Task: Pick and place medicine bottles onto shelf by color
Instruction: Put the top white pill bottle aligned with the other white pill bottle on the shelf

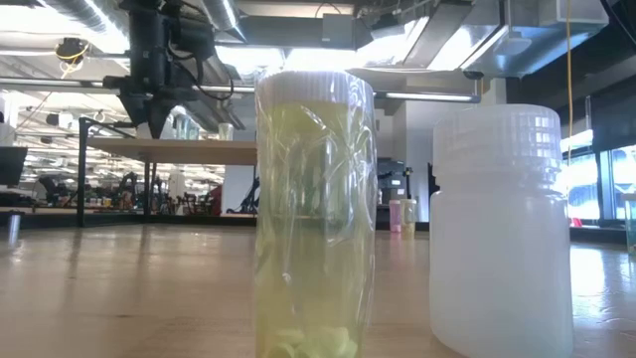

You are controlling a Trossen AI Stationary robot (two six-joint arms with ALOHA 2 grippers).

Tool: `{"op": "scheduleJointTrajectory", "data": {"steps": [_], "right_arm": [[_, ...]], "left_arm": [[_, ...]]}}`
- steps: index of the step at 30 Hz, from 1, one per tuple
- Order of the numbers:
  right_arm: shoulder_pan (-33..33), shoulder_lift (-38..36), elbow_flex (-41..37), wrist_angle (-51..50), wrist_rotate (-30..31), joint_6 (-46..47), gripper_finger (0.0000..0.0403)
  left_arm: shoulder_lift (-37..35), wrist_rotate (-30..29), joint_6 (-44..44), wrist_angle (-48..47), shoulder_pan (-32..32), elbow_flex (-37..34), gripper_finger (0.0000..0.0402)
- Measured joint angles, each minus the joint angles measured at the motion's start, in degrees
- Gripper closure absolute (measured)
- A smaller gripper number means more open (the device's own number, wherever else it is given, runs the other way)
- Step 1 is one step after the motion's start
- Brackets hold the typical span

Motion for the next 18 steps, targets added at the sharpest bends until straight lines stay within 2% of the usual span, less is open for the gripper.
{"op": "scheduleJointTrajectory", "data": {"steps": [8,18], "right_arm": [[-0.01,0.0,-0.01,0.0,-0.01,0.0,0.0217],[0.0,0.0,-0.01,0.0,-0.03,0.0,0.0217]], "left_arm": [[-7.52,-0.28,-2.22,-4.54,-0.31,0.01,0.0252],[-18.08,-0.39,-5.1,-5.48,-7.48,0.0,0.0252]]}}
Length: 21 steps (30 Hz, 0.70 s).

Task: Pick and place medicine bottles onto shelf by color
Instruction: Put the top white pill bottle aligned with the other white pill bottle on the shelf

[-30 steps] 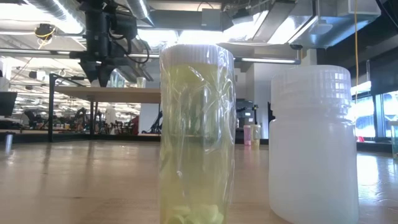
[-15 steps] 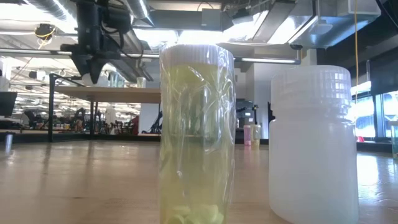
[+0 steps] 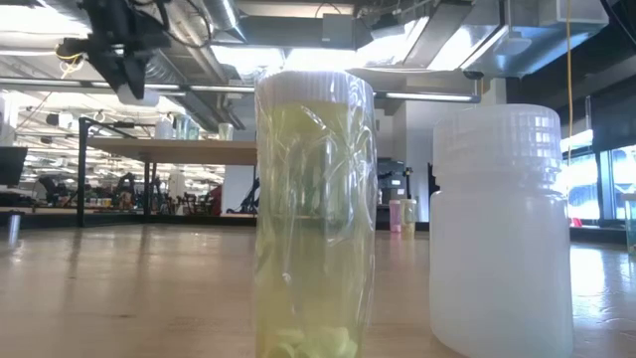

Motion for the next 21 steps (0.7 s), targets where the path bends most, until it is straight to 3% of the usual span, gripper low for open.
{"op": "scheduleJointTrajectory", "data": {"steps": [5,12,16,21], "right_arm": [[-0.01,0.0,0.0,0.0,0.0,0.0,0.0217],[-0.01,0.0,0.0,0.0,0.0,-0.01,0.0217],[0.0,0.0,0.0,0.0,0.0,0.0,0.0217],[-0.01,0.0,0.0,0.0,-0.01,0.0,0.0217]], "left_arm": [[-4.61,0.01,-0.57,-0.33,-6.15,0.01,0.0252],[-10.03,-0.15,-8.6,-3.65,-18.04,-0.08,0.0252],[-12.81,-1.18,-12.15,0.28,-25.44,-3.73,0.0252],[-14.78,-1.42,-13.42,11.67,-32.71,-11.58,0.0252]]}}
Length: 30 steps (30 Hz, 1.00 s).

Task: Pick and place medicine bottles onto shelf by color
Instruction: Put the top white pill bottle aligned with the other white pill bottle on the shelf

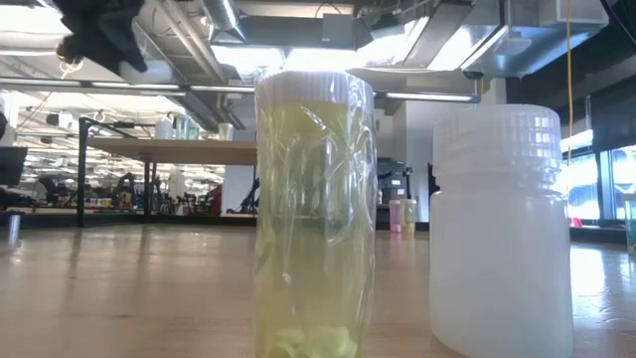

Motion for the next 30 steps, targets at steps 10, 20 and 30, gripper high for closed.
{"op": "scheduleJointTrajectory", "data": {"steps": [10,20,30], "right_arm": [[0.01,0.0,0.0,0.0,-0.01,0.0,0.0217],[0.01,0.0,0.0,0.04,-0.01,-0.01,0.0217],[0.02,0.0,0.0,0.07,-0.01,0.0,0.0217]], "left_arm": [[-0.21,-4.13,1.82,28.71,-13.36,-13.52,0.0252],[0.42,-10.96,1.48,46.02,-23.13,-23.62,0.0253],[0.46,-10.93,4.79,59.03,-26.82,-32.52,0.0253]]}}
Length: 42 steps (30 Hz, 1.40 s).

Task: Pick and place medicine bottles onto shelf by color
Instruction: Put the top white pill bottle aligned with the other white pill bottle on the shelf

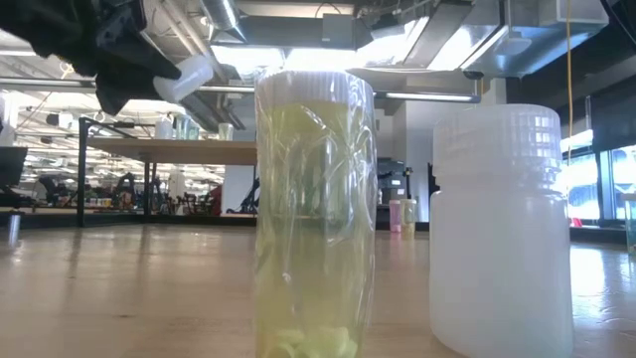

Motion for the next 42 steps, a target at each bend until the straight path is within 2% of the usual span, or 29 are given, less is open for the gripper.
{"op": "scheduleJointTrajectory", "data": {"steps": [6,9,22,26,39,42], "right_arm": [[0.0,0.0,0.0,0.0,0.0,0.0,0.0217],[-0.02,0.0,0.0,0.02,0.0,-0.01,0.0217],[0.0,0.0,0.0,0.11,0.0,0.0,0.0217],[0.0,0.0,0.0,0.13,0.0,0.0,0.0217],[-0.1,0.0,0.0,1.06,0.16,-1.33,0.0217],[-0.13,0.0,0.0,1.2,-3.36,-3.97,0.0217]], "left_arm": [[0.11,-0.4,4.52,14.1,0.0,-5.58,0.0253],[1.56,-0.43,7.39,17.92,0.04,-6.83,0.0253],[12.38,0.61,9.08,21.41,0.02,-6.92,0.0253],[13.02,2.16,9.04,21.44,0.02,-6.92,0.0253],[13.03,2.07,9.08,21.38,0.04,-6.92,0.0253],[13.03,1.7,9.09,21.35,0.04,-6.92,0.0253]]}}
